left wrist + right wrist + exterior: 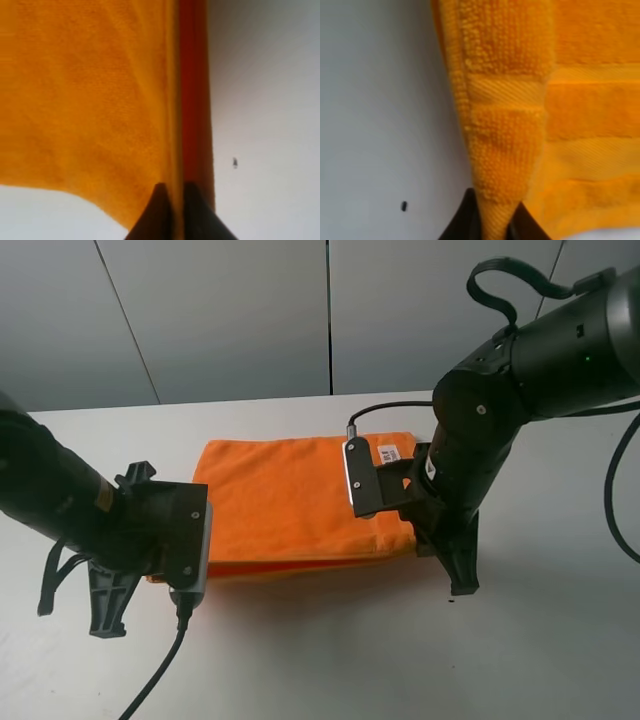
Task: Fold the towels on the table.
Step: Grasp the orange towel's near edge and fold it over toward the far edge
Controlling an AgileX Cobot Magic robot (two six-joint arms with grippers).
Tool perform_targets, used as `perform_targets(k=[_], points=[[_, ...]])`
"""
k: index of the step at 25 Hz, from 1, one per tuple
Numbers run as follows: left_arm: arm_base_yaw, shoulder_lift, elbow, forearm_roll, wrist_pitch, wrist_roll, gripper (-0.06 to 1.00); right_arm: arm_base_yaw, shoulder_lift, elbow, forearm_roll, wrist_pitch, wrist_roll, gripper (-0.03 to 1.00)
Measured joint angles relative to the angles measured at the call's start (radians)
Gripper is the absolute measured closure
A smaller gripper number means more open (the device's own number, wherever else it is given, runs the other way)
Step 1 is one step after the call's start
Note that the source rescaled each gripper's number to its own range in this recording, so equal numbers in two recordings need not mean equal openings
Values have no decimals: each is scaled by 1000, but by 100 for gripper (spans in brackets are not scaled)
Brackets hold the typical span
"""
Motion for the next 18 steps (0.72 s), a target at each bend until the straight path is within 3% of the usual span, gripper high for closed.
perform_targets(k=[8, 14, 18], points=[[-3, -48, 0, 270, -24, -258, 94, 5, 0, -75, -109, 36, 67, 96], [-3, -48, 0, 408, -71, -399, 94, 9, 0, -133, -229, 51, 96, 96], [50, -48, 0, 482, -151, -494, 94, 9, 0, -159, -326, 44, 128, 97]])
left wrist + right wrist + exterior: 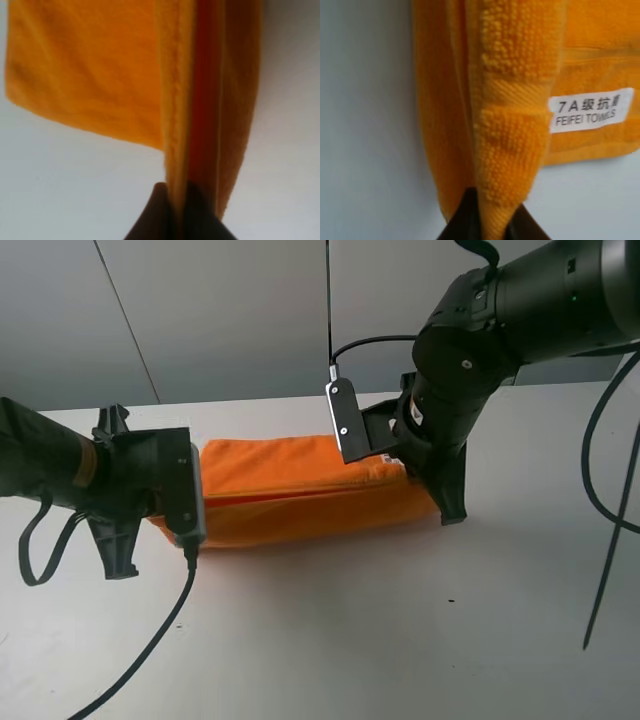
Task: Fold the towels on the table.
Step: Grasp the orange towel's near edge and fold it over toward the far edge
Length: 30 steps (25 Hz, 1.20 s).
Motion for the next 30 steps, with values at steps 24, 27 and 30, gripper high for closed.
perform_targets(k=[24, 27, 30], points=[[187, 173, -202, 175, -199, -102, 94, -164, 12, -13, -256, -356, 148, 97], [187, 220, -249, 184, -198, -102, 94, -188, 52, -14, -256, -389, 148, 97], [187, 276, -285, 188, -192, -102, 94, -209, 99, -46, -260, -402, 150, 97]])
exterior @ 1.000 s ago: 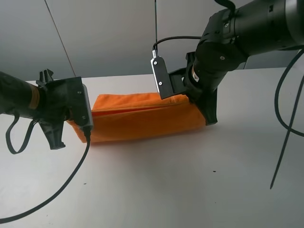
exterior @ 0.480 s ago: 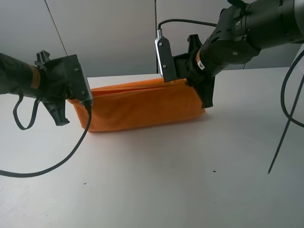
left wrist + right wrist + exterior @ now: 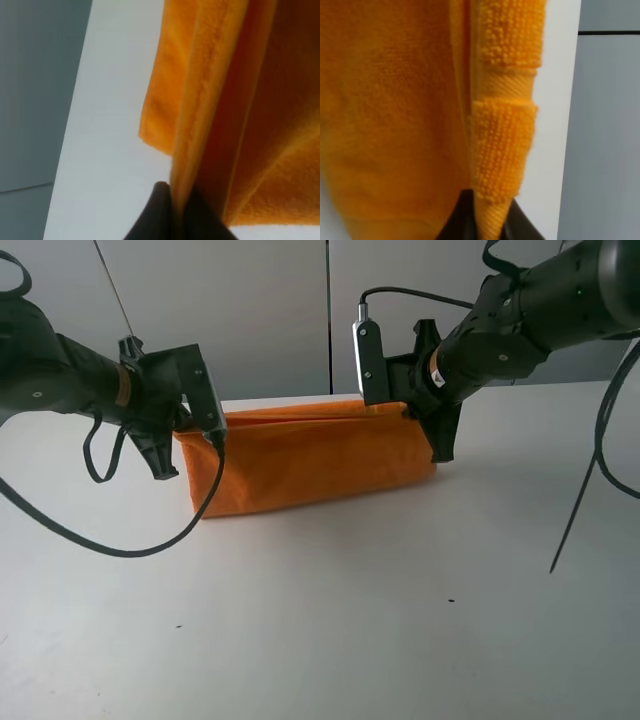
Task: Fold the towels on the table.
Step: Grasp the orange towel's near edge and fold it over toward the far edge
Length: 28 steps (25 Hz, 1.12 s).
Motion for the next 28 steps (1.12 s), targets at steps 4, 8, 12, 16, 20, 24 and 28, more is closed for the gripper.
perform_targets(k=[4, 8, 12, 16, 20, 24, 28], points=[[8, 59, -39, 4, 5, -15, 94, -19, 57, -62, 0, -8, 4, 97], [34, 93, -78, 18, -8, -46, 94, -30, 108, -106, 0, -24, 4, 97], [58, 117, -93, 18, -28, -52, 94, -37, 144, -139, -2, -49, 4, 97], [69, 143, -94, 18, -42, -54, 94, -46, 176, -149, -4, -88, 4, 97], [71, 179, -94, 24, -53, -54, 94, -48, 211, -149, -4, -94, 4, 97], [73, 202, -103, 26, -53, -54, 94, -48, 232, -149, -6, -109, 4, 97], [75, 203, -123, 29, -51, -54, 94, -56, 236, -149, -26, -127, 4, 97]])
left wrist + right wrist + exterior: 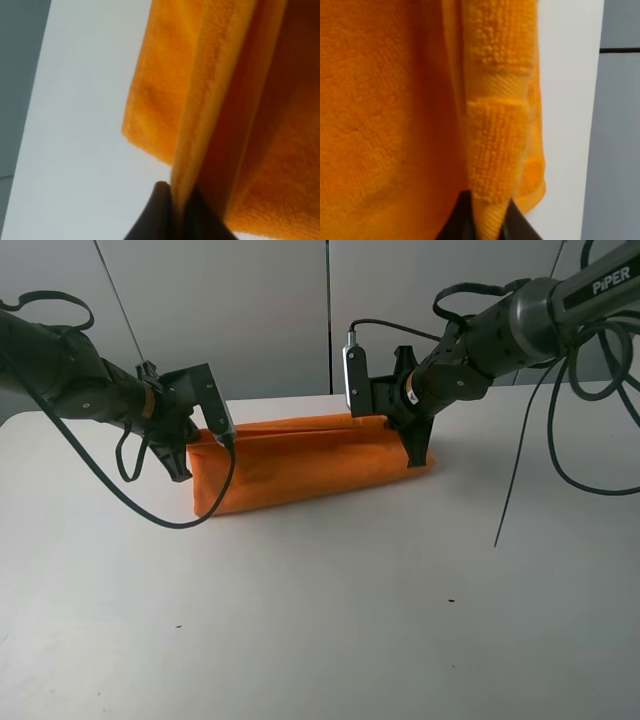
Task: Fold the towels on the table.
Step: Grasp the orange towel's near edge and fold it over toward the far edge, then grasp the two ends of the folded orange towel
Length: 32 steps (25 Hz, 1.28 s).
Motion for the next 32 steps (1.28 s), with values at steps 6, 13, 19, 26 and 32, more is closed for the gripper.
perform_targets(k=[6, 13, 19, 26, 32], points=[[2, 0, -9, 0, 20, 0, 78, -25, 1, 0, -24, 5, 0, 72], [22, 0, -9, 6, 78, 0, 21, -48, 7, 0, -33, 32, 0, 20], [22, -35, -9, 28, 47, 0, -5, -48, -31, 0, -35, 29, 38, 11], [22, -112, -15, -75, 159, -271, -5, -48, -116, -13, -26, 72, 456, 11], [22, -112, -33, -350, 332, -455, -5, -73, -122, -128, 274, 248, 511, 3]])
